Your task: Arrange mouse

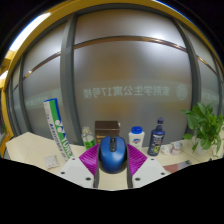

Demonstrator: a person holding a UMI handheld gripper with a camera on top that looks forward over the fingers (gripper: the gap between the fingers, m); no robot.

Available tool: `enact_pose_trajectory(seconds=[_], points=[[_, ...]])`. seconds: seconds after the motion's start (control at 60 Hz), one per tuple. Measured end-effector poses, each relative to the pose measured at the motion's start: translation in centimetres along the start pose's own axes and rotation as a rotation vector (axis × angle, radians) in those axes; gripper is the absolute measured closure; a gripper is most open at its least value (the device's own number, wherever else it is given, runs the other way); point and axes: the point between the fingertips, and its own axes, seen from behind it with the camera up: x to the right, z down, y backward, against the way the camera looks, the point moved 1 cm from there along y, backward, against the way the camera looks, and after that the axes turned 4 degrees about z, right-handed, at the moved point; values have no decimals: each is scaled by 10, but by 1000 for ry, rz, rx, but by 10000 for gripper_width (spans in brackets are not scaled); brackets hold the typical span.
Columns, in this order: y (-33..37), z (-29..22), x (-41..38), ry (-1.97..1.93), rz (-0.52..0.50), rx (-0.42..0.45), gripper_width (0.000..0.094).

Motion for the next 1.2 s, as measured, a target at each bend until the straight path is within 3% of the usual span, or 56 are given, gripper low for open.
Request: enact_pose_trajectory(seconds=[0.117,0.267,0.45,0.567,0.633,0.733,0.767,1.033,1.2], points=[[-20,25,148,1,100,-58,560],[-52,141,281,26,185,-269,559],[-68,224,334,2,196,-400,553],[-70,245,335,-34,170,-448,457],[-68,243,336,-36,167,-447,381],[-55,231,336,-7,175,-439,64],[-48,223,337,-2,181,-428,105],[58,152,318,47,221,-323,79],[133,137,303,77,235,-297,83]])
